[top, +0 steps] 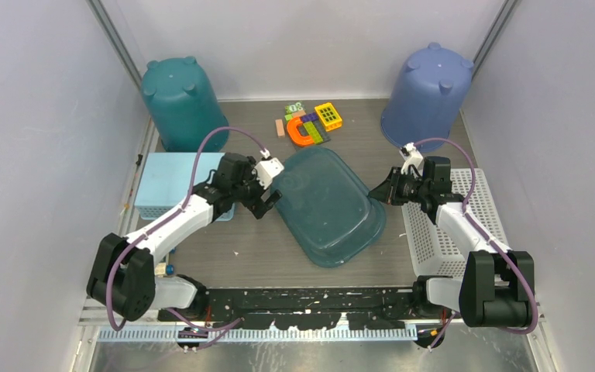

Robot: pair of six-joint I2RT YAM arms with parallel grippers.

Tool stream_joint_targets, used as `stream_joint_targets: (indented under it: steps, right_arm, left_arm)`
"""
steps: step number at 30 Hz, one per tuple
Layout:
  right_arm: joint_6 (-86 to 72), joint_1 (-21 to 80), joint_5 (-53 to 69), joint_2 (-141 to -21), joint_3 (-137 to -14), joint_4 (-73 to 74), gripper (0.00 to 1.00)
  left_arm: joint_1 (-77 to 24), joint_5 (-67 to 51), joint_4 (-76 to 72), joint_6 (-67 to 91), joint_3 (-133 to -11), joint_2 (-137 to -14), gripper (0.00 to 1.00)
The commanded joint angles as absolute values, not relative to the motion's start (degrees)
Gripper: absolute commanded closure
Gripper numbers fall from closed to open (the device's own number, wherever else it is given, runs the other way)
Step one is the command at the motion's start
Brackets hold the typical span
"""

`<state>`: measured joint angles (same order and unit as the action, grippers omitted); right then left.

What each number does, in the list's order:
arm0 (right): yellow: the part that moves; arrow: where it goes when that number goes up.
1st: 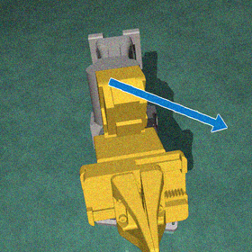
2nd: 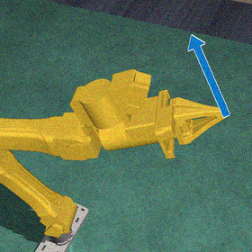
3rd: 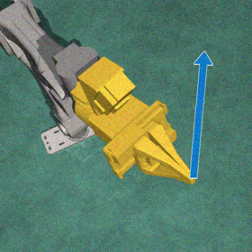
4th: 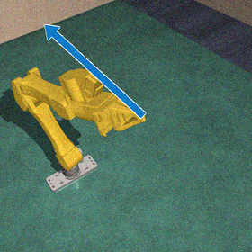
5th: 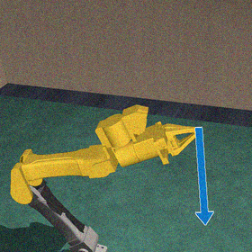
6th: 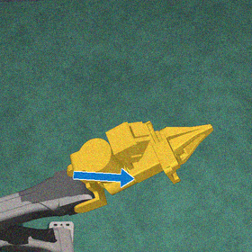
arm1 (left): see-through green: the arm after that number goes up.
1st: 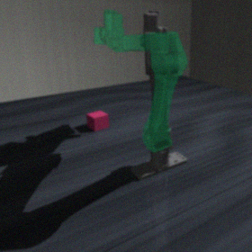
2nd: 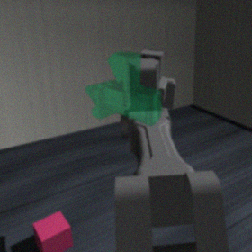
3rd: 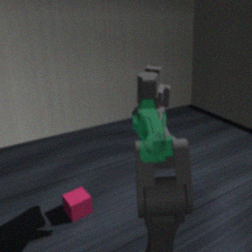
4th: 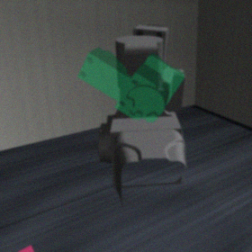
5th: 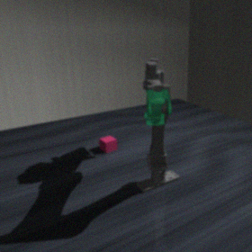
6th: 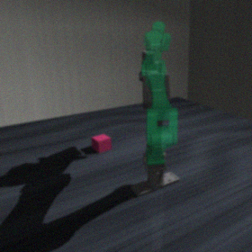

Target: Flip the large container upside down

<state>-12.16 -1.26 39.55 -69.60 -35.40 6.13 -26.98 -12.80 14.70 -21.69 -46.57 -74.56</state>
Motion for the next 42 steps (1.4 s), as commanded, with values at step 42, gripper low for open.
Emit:
stream_joint_targets:
  steps: [42]
  right_arm:
    - [-15.3,-0.2,45.2,-74.5,-39.6,5.2,0.90]
  left_arm:
    - [-29.1,-1.2,10.1,-17.6,-53.8,-83.3,0.00]
